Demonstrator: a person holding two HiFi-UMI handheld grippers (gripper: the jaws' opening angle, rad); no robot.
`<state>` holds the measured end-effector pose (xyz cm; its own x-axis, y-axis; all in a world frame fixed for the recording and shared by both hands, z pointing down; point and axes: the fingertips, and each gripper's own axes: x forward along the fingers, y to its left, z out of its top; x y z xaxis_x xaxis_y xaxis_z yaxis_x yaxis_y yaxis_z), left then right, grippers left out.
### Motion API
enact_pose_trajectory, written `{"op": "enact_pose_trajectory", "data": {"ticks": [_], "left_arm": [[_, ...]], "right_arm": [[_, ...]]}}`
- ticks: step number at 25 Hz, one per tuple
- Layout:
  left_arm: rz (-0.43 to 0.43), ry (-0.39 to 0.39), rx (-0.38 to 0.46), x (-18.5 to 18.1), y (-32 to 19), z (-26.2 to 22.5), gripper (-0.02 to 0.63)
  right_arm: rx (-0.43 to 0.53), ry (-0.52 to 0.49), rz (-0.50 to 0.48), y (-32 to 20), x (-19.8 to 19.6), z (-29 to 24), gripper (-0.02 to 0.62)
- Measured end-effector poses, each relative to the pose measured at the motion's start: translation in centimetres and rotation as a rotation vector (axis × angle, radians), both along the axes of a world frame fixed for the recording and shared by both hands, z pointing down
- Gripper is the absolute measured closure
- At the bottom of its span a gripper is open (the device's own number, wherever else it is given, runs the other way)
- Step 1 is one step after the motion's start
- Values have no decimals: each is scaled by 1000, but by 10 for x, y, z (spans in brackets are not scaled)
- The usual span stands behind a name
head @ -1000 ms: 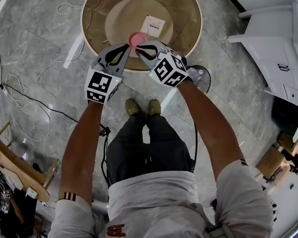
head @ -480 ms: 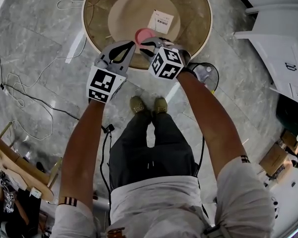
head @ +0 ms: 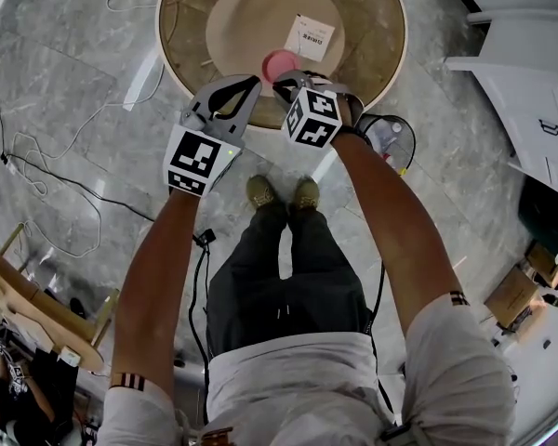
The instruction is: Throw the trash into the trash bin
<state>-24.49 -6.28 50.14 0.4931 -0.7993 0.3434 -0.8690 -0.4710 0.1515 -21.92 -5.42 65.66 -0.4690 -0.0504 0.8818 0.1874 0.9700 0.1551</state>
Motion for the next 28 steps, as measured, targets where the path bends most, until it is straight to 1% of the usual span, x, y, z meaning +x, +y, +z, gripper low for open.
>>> {"op": "enact_pose_trajectory", "data": {"ticks": [4,8,13,19,23,28], "left_arm": [[-14,22,-15,-1,3,-1,606],[-38,36,-26,-4,5,-1,606],[-80,46,-33,-4,9,-2,606],[-118,74,-21,7,8,-12,606],[-127,96,-3,25,3,-22,606],[-109,142,37,68,-3,-40,606]], "right_arm": [[6,-14,5,1,0,-2,588],[5,-76,41,4,-2,-16,589],[-8,-215,150,4,-2,-55,589],[-12,-381,292,-1,5,-104,589],[-3,-469,369,-2,24,-131,589],[37,-543,494,-7,72,-158,589]]}}
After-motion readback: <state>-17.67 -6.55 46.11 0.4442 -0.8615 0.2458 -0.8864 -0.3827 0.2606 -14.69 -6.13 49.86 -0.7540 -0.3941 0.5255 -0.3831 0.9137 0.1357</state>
